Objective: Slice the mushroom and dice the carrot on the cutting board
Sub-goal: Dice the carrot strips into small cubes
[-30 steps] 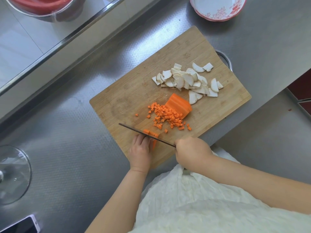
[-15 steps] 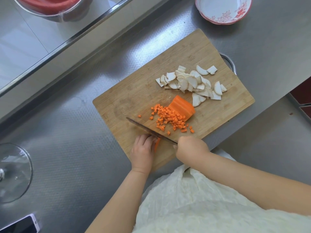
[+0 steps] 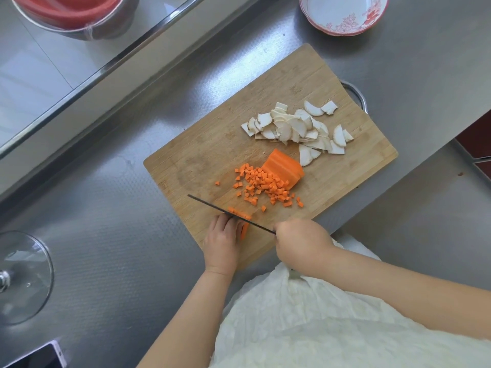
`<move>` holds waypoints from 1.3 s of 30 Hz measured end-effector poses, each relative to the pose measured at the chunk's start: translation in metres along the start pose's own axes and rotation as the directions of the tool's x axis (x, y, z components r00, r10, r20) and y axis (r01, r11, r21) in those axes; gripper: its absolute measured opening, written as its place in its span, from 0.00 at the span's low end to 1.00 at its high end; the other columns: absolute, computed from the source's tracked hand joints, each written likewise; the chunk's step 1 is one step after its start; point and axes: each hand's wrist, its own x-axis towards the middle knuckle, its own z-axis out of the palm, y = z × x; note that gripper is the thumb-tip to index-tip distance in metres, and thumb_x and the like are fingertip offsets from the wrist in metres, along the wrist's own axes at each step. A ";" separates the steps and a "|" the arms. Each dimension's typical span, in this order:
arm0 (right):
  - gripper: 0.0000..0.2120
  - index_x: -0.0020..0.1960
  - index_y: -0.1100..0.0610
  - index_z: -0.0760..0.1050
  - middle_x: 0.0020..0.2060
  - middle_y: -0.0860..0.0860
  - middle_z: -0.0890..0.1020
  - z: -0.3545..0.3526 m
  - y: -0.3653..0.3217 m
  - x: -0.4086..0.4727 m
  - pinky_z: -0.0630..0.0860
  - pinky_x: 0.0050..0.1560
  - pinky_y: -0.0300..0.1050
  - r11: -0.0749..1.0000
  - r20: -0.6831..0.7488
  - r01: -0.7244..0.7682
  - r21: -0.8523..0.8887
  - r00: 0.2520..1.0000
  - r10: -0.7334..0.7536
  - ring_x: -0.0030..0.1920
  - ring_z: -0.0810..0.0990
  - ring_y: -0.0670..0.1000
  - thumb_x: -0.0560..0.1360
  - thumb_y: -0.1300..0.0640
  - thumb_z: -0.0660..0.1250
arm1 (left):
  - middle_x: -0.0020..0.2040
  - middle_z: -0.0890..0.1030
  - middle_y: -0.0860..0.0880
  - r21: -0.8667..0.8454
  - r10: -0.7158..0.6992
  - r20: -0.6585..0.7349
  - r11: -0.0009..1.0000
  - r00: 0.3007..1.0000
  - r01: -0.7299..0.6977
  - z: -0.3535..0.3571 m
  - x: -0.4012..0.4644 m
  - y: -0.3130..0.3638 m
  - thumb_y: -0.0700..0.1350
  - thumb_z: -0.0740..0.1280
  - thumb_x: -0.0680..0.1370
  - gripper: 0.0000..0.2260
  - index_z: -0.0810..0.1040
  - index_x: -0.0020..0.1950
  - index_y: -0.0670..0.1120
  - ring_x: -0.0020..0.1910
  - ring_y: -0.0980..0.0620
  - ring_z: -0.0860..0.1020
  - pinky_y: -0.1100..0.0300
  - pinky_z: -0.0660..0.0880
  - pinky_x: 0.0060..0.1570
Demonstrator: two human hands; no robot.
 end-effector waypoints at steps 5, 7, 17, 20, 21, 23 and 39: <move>0.12 0.36 0.55 0.64 0.30 0.50 0.64 -0.007 -0.006 -0.001 0.58 0.25 0.40 0.998 0.067 -0.053 -0.037 0.996 0.055 0.28 0.63 0.48 0.76 0.67 0.58 | 0.40 0.81 0.42 0.002 0.005 -0.022 1.000 1.000 -0.005 0.003 -0.002 -0.003 0.49 0.55 0.83 0.22 0.81 0.41 0.38 0.44 0.48 0.71 0.54 0.76 0.35; 0.08 0.43 0.57 0.71 0.34 0.51 0.71 -0.009 -0.008 0.000 0.63 0.28 0.40 0.997 0.092 -0.075 -0.036 0.993 0.078 0.33 0.69 0.51 0.76 0.67 0.58 | 0.40 0.81 0.43 0.005 0.008 -0.021 1.000 1.000 -0.008 0.004 -0.002 -0.004 0.49 0.57 0.82 0.20 0.81 0.42 0.38 0.43 0.48 0.71 0.53 0.76 0.35; 0.09 0.43 0.59 0.71 0.31 0.50 0.68 0.003 -0.004 0.022 0.68 0.34 0.41 0.974 0.114 -0.158 0.165 0.984 0.140 0.40 0.73 0.55 0.80 0.58 0.57 | 0.41 0.80 0.45 0.003 0.006 0.001 1.000 1.000 -0.006 0.006 -0.002 -0.007 0.47 0.64 0.78 0.12 0.82 0.43 0.41 0.40 0.47 0.73 0.54 0.73 0.36; 0.13 0.49 0.58 0.74 0.35 0.52 0.74 0.004 0.002 0.027 0.72 0.39 0.44 0.931 0.088 -0.158 0.328 0.987 0.136 0.42 0.77 0.57 0.81 0.49 0.58 | 0.41 0.79 0.46 -0.006 0.008 0.011 1.000 1.000 -0.008 0.003 -0.003 -0.004 0.48 0.64 0.79 0.13 0.82 0.43 0.41 0.39 0.47 0.74 0.56 0.72 0.36; 0.14 0.49 0.58 0.74 0.36 0.52 0.74 0.005 0.003 0.026 0.72 0.39 0.44 0.924 0.075 -0.149 0.352 0.989 0.131 0.41 0.77 0.57 0.80 0.48 0.58 | 0.41 0.79 0.46 -0.012 0.012 0.017 1.000 1.000 -0.012 0.001 -0.003 -0.004 0.48 0.64 0.79 0.13 0.82 0.43 0.41 0.39 0.47 0.75 0.56 0.72 0.36; 0.14 0.49 0.58 0.74 0.35 0.52 0.74 0.007 0.005 0.021 0.70 0.36 0.43 0.942 0.033 -0.117 0.314 0.993 0.113 0.39 0.75 0.56 0.81 0.49 0.56 | 0.42 0.79 0.46 -0.014 0.013 0.035 1.000 0.999 -0.012 -0.001 -0.005 -0.006 0.47 0.64 0.79 0.13 0.82 0.44 0.41 0.40 0.47 0.75 0.55 0.73 0.35; 0.16 0.33 0.54 0.58 0.29 0.49 0.64 -0.005 -0.004 -0.006 0.58 0.25 0.41 0.999 0.117 -0.028 -0.026 0.993 0.031 0.32 0.68 0.52 0.76 0.67 0.57 | 0.44 0.81 0.43 0.019 -0.006 0.091 1.000 0.996 0.004 -0.002 -0.007 -0.008 0.47 0.60 0.78 0.15 0.82 0.45 0.38 0.43 0.43 0.77 0.52 0.78 0.36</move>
